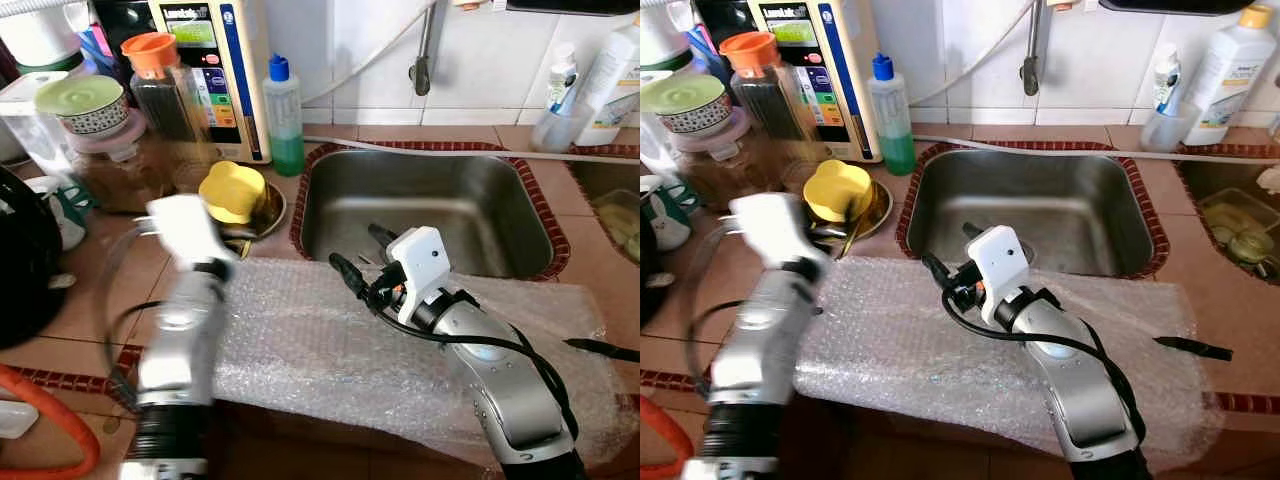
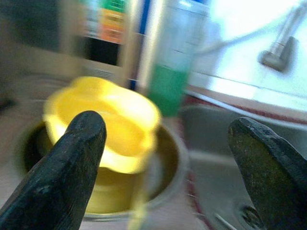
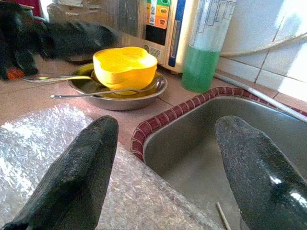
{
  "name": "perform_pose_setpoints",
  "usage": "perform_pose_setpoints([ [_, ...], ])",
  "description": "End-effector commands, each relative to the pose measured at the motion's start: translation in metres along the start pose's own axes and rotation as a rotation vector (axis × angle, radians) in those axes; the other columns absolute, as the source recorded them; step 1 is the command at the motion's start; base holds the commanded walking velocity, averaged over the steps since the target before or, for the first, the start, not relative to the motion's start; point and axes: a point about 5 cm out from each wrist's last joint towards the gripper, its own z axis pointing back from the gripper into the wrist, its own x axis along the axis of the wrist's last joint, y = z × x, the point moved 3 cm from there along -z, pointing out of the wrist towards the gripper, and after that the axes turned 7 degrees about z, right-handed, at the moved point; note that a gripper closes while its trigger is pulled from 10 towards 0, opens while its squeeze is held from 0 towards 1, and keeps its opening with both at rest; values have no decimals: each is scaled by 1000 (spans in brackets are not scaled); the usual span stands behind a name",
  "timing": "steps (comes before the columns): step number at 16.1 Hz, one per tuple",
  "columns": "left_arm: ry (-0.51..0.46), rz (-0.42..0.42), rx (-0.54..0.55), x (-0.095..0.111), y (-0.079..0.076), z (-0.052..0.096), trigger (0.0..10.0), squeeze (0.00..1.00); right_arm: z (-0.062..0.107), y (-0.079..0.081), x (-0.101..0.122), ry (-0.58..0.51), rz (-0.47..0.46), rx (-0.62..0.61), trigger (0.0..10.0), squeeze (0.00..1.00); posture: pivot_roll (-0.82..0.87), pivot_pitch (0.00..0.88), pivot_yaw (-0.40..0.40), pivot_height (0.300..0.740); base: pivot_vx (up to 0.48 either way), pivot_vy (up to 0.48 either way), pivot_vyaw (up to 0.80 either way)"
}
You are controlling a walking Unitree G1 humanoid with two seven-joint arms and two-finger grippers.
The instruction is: Kitchen organization
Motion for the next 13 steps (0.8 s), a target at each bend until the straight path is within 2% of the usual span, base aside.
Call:
perform_pose_setpoints([
  [1, -18, -60, -46, 2, -7, -3, 10000, 0, 2, 1, 5, -19, 9, -1, 10000, 0, -316, 65, 111, 740, 0, 0, 0],
  [3, -34, -124, -105, 1, -19, -6, 10000, 0, 6, 1, 5, -14, 4, -13, 10000, 0, -332, 73, 119, 740, 0, 0, 0],
  [5, -60, -182, -128, 1, -25, -8, 10000, 0, 10, 0, 3, -6, -1, -27, 10000, 0, -349, 81, 126, 740, 0, 0, 0],
  [8, -85, -330, -107, 0, -23, -18, 10000, 0, 12, 2, 5, -10, -6, -30, 10000, 0, -353, 85, 124, 740, 0, 0, 0],
  [10, -67, -378, -113, -5, -24, -25, 10000, 0, 12, 3, 7, -13, -9, -20, 10000, 0, -353, 86, 122, 740, 0, 0, 0],
  [13, 19, -432, -82, -21, -15, -36, 10000, 0, 13, 4, 10, -13, -14, -11, 10000, 0, -367, 97, 115, 740, 0, 0, 0],
])
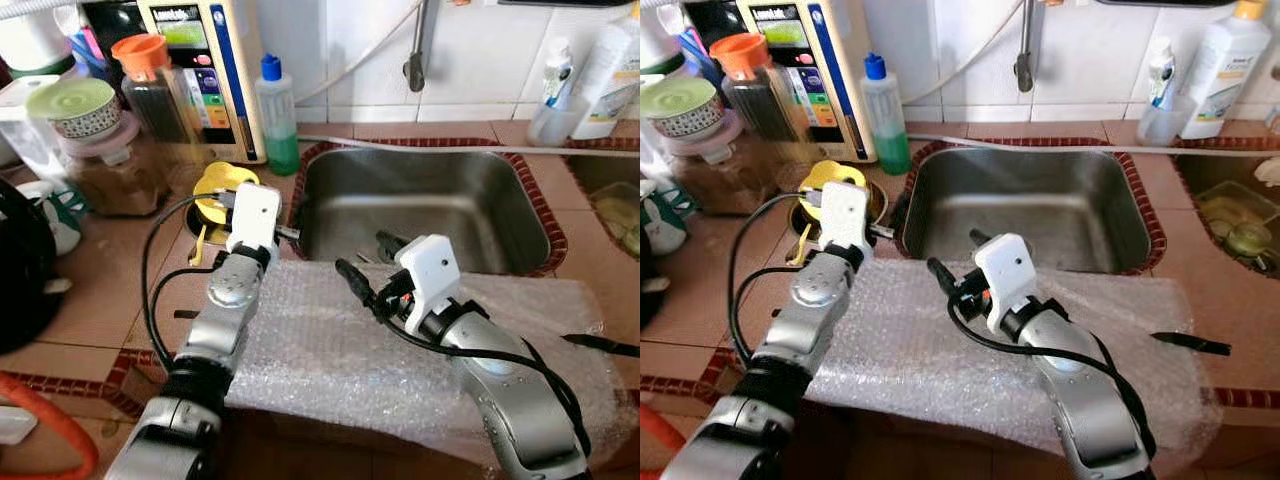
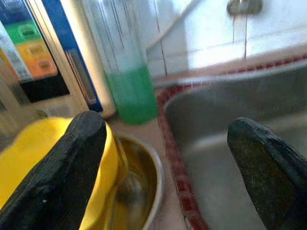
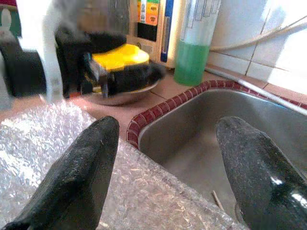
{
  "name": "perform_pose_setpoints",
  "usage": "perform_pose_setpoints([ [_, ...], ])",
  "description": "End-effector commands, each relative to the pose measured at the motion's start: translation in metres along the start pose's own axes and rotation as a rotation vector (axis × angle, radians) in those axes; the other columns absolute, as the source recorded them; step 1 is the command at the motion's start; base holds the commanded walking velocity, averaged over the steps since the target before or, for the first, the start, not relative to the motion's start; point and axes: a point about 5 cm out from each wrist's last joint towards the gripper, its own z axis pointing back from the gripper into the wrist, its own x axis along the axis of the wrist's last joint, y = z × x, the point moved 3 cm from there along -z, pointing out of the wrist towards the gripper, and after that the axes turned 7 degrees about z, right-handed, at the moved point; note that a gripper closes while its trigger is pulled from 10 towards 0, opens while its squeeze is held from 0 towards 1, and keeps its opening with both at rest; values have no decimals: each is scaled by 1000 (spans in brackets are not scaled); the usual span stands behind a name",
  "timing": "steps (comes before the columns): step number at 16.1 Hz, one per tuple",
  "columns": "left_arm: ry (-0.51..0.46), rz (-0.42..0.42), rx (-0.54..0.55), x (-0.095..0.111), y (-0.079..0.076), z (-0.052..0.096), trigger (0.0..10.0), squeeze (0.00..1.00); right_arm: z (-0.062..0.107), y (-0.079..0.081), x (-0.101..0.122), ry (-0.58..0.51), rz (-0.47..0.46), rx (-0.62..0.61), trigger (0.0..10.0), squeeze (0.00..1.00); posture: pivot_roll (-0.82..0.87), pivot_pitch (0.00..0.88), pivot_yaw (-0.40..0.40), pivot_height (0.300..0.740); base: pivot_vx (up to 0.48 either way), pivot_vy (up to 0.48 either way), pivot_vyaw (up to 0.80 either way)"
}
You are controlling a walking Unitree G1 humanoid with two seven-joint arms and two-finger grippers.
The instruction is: Kitchen organization
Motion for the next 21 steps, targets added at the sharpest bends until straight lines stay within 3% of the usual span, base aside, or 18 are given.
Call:
perform_pose_setpoints([
  [1, 7, -28, 17, -1, 7, -3, 10000, 0, 1, 2, 7, -18, 0, 14, 10000, 0, -373, 103, 115, 740, 0, 0, 0],
  [8, -1, 18, 150, 19, 53, -24, 10000, 0, 11, 10, 6, 8, -16, 15, 10000, 0, -397, 137, 128, 740, 0, 0, 0],
  [11, 131, -25, 144, -1, 59, -23, 10000, 0, 12, 10, 7, 12, -18, 23, 10000, 0, -400, 147, 123, 740, 0, 0, 0],
  [14, 166, -32, 152, -5, 67, -23, 10000, 0, 14, 11, 8, 16, -21, 32, 10000, 0, -399, 150, 121, 740, 0, 0, 0],
  [19, 95, 9, 186, 9, 75, -25, 10000, 0, 13, 14, 8, 16, -18, 46, 10000, 0, -392, 148, 123, 740, 0, 0, 0],
  [21, 112, -1, 190, 8, 77, -26, 10000, 0, 12, 14, 8, 17, -18, 47, 10000, 0, -390, 146, 123, 740, 0, 0, 0],
])
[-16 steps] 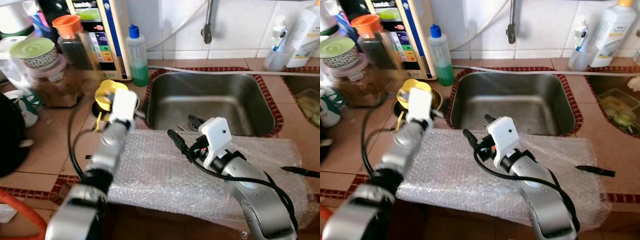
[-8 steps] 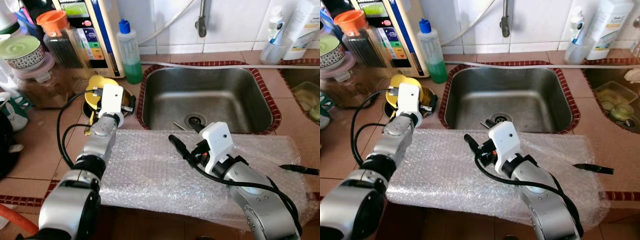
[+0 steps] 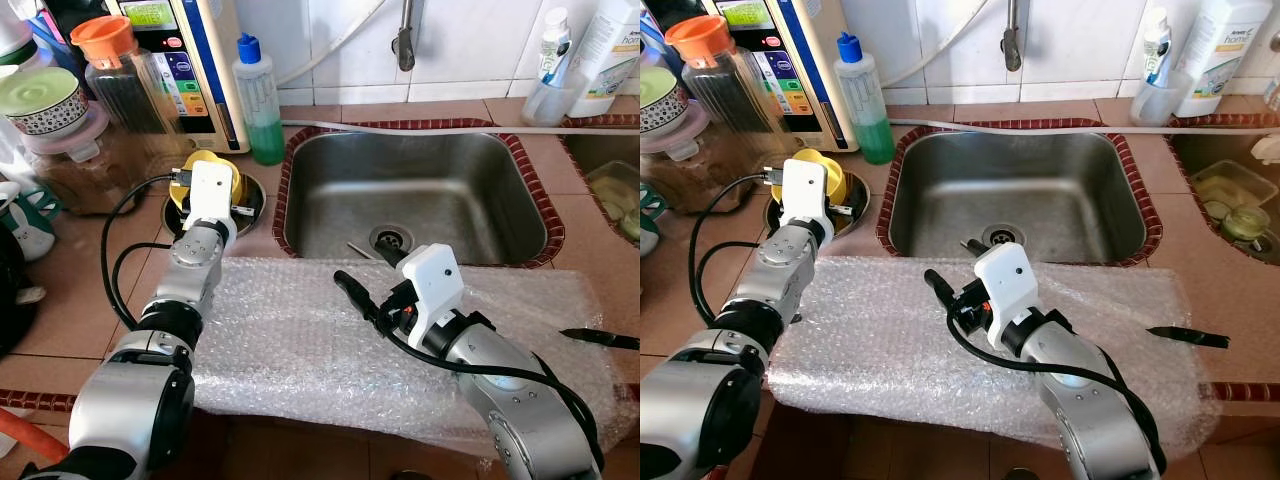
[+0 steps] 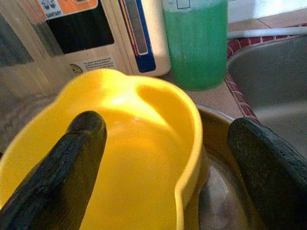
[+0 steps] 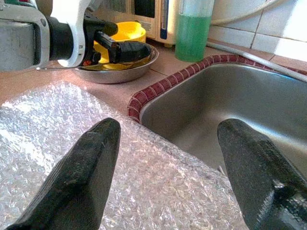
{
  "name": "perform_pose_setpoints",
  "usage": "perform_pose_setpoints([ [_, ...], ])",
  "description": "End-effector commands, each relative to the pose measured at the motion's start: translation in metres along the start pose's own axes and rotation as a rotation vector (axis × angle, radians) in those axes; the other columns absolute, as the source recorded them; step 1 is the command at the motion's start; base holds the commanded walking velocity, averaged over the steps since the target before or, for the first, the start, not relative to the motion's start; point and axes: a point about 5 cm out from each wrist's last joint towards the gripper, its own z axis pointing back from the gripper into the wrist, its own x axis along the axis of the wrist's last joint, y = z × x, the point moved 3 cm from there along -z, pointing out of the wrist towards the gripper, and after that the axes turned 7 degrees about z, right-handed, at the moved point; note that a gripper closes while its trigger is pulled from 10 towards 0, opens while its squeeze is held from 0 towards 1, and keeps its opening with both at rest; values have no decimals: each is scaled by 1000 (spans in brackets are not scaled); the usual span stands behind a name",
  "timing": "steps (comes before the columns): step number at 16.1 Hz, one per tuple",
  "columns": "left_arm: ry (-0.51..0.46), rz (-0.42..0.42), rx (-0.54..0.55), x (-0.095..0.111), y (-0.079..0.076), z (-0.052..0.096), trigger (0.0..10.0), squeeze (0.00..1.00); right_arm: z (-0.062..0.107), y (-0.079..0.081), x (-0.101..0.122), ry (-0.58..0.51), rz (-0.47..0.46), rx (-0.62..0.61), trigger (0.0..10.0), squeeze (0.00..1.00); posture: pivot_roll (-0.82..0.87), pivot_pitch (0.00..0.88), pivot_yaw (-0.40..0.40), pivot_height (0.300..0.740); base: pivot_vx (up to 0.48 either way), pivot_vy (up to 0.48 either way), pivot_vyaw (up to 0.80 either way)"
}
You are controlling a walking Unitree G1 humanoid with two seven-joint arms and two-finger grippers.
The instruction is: Kitchen organization
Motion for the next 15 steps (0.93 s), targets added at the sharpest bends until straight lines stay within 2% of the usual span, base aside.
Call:
perform_pose_setpoints([
  [1, 1, -5, 26, 6, 10, -2, 6706, 0, 0, 4, 5, -16, 5, 20, 10000, 0, -387, 146, 124, 740, 0, 0, 0],
  [2, 2, -9, 29, 8, 13, -2, 4588, 0, 0, 4, 5, -17, 6, 21, 10000, 0, -387, 146, 124, 740, 0, 0, 0],
  [3, 2, -7, 29, 8, 16, -2, 0, 0, -1, 3, 5, -18, 7, 21, 10000, 0, -381, 144, 126, 740, 0, 0, 0],
  [8, 36, -19, 18, 2, 25, 1, 0, 0, -3, 4, 5, -22, 14, 32, 10000, 0, -368, 136, 121, 740, 0, 0, 0],
  [15, 62, -59, -105, -7, 11, 4, 0, 0, -6, 2, 5, -26, 26, 41, 10000, 0, -366, 127, 121, 740, 0, 0, 0],
])
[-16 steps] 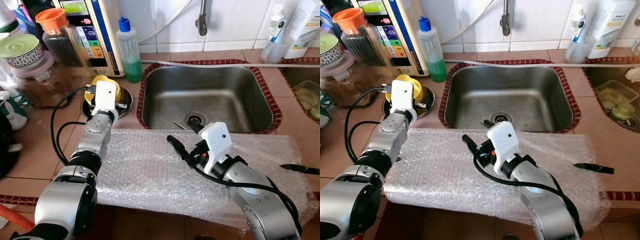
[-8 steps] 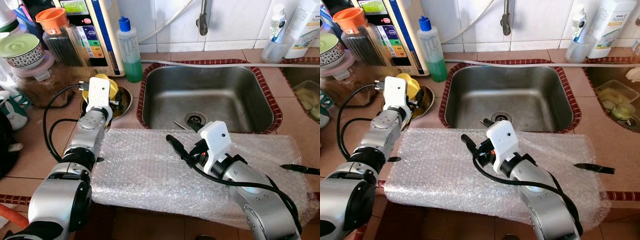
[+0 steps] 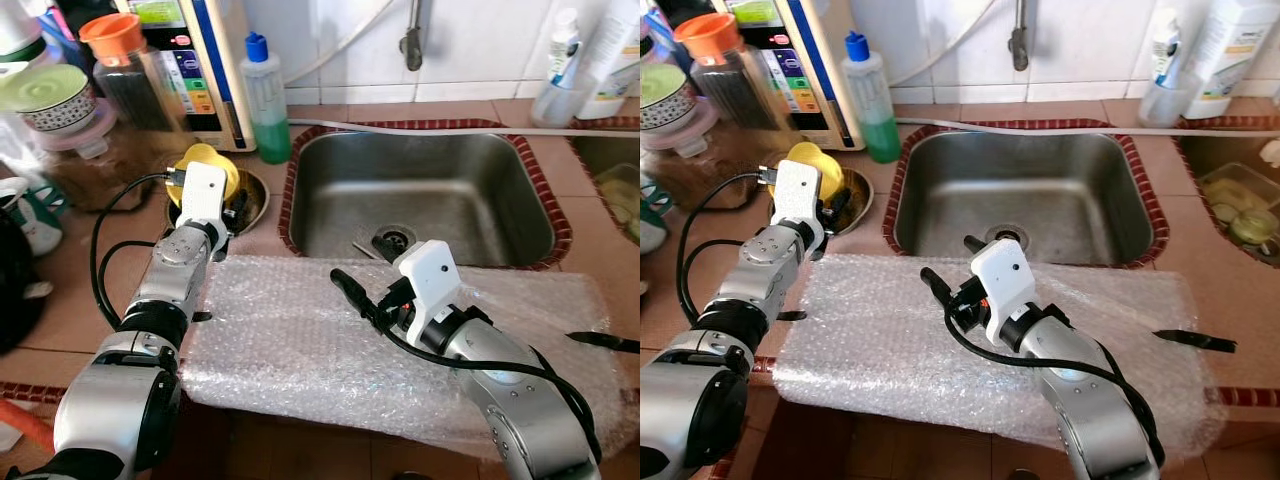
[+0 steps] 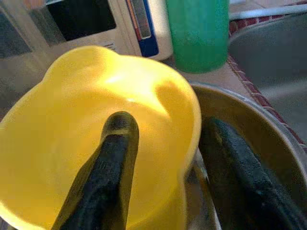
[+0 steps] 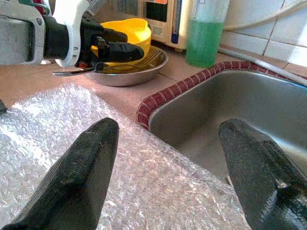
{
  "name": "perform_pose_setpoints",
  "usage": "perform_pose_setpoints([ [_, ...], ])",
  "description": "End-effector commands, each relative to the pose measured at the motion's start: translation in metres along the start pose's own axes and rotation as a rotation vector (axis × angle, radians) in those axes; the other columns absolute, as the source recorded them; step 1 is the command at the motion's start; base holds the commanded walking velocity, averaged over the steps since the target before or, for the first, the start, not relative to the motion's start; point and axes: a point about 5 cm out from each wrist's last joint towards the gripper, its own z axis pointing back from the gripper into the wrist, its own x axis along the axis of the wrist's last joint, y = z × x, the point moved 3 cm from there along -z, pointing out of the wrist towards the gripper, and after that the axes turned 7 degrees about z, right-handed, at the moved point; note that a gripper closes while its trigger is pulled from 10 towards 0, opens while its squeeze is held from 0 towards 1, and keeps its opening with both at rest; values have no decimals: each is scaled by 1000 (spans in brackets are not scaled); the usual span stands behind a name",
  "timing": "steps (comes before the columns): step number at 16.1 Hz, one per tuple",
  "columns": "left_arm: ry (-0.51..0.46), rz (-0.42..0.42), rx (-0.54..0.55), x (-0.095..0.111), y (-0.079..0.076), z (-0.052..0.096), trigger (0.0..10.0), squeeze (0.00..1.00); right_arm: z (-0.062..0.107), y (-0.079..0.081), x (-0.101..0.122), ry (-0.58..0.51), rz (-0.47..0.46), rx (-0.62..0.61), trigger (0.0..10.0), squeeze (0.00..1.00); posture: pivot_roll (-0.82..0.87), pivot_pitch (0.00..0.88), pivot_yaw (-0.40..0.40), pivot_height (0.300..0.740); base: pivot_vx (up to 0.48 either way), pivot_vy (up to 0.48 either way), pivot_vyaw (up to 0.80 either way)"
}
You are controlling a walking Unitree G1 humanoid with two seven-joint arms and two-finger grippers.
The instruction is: Kitchen organization
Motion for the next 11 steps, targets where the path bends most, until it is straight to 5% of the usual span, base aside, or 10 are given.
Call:
perform_pose_setpoints([
  [1, 19, -25, -19, -4, 0, 2, 0, 0, -2, 2, 3, -12, 11, 16, 10000, 0, -367, 127, 123, 740, 0, 0, 0],
  [11, -66, -73, -48, 6, 5, 7, 0, 0, -3, 0, 2, -15, 12, 16, 10000, 0, -358, 118, 123, 740, 0, 0, 0],
])
